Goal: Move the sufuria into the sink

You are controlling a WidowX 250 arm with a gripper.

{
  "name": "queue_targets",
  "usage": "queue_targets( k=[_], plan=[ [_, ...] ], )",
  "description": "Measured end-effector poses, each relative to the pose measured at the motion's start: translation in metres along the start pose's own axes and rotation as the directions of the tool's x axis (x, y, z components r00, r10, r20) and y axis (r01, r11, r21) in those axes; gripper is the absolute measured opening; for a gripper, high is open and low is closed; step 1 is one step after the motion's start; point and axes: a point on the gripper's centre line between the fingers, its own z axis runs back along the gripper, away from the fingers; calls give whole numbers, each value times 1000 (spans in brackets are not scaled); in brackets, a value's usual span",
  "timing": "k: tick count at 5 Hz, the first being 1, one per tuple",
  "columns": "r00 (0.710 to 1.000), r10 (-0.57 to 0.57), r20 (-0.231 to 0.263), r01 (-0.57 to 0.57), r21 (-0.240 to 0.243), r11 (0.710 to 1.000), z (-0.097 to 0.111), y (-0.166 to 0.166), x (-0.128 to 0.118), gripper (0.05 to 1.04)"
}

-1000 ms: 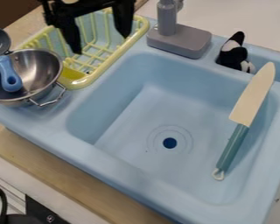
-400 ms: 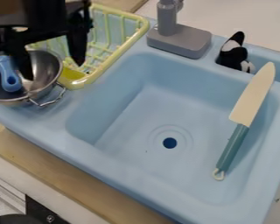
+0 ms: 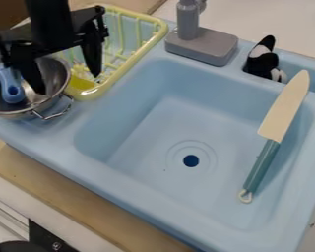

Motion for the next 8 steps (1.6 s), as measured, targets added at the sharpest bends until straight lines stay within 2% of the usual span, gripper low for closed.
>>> queue_targets(
  k=[1,2,4,5,6,7,8],
  plan=[
    [999,-3,46,6,-58,998,-16,-3,-3,997],
    [997,-5,76,11,-73,997,-23,0,-8,941],
    [997,4,77,0,-56,998,-24,5,-9,388],
    [998,18,61,-15,-51,999,-20,7,-7,233],
    [998,45,33,-43,-62,997,-17,8,-4,170],
    [998,58,31,-56,-69,996,-15,14,2,138],
    [999,26,31,-23,-119,993,-17,30,16,111]
  ],
)
